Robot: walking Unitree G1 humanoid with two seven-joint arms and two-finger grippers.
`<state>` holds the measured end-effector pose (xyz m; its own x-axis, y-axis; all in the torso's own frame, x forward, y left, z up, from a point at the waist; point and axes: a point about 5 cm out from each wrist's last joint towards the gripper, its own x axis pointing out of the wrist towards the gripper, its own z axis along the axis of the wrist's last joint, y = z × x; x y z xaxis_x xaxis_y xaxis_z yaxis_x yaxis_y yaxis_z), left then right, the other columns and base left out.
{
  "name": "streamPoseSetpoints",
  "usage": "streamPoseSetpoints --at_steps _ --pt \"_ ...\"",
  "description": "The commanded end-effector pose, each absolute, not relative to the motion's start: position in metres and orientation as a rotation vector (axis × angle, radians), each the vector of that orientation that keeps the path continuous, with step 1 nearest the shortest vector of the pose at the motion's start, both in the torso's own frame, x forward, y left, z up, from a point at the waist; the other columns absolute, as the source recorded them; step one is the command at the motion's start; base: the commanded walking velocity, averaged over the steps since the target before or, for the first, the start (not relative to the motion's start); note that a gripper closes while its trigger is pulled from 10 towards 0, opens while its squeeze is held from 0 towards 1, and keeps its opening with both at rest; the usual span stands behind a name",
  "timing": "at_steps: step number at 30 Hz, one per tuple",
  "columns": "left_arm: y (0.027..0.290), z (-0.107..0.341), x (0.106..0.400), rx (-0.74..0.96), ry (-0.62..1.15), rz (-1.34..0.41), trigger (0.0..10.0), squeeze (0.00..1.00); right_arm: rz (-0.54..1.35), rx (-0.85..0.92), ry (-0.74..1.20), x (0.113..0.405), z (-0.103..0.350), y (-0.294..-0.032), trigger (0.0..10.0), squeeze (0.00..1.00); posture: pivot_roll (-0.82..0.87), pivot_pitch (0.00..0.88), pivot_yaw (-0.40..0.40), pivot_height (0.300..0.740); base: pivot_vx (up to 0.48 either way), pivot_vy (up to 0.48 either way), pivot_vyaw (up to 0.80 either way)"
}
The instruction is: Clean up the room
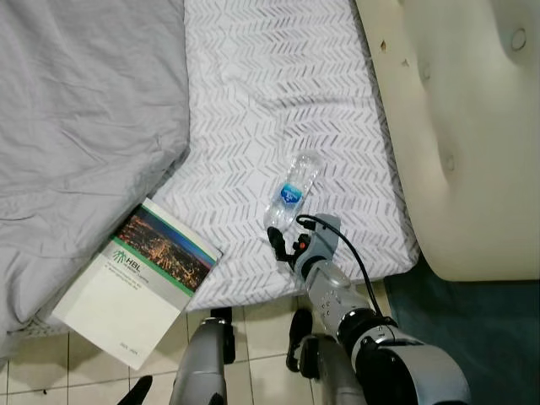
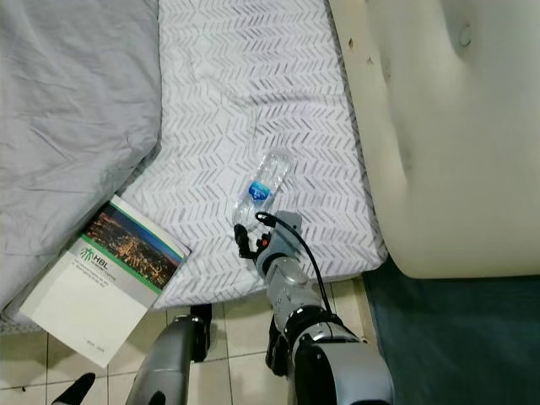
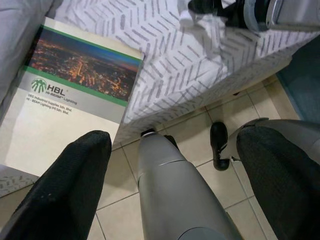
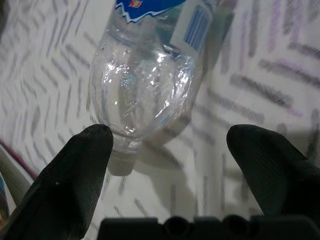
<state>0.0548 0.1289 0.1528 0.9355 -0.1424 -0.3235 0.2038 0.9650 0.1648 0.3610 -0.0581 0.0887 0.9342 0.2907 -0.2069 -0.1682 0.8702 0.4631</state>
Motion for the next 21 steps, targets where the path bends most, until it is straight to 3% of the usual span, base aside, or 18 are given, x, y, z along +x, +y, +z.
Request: streamPoseSetpoints --at_steps 1,7,21 --pt "0.125 0.15 0.05 0.186 0.357 -0.193 10.0 0.0 0.365 0.626 0.302 0.347 0.1 0.005 10.0 0.0 0.42 0.684 -0.063 0.74 0.0 0.0 0.0" --pt "0.125 0.147 0.052 0.194 0.35 -0.201 10.0 0.0 0.416 0.757 0.29 0.35 0.115 0.018 10.0 0.0 0.42 0.67 -0.057 0.74 0.0 0.0 0.0" --pt "0.108 0.137 0.044 0.179 0.386 -0.249 10.0 0.0 0.543 0.631 0.393 0.322 0.098 0.053 10.0 0.0 0.44 0.67 -0.059 0.74 0.0 0.0 0.0"
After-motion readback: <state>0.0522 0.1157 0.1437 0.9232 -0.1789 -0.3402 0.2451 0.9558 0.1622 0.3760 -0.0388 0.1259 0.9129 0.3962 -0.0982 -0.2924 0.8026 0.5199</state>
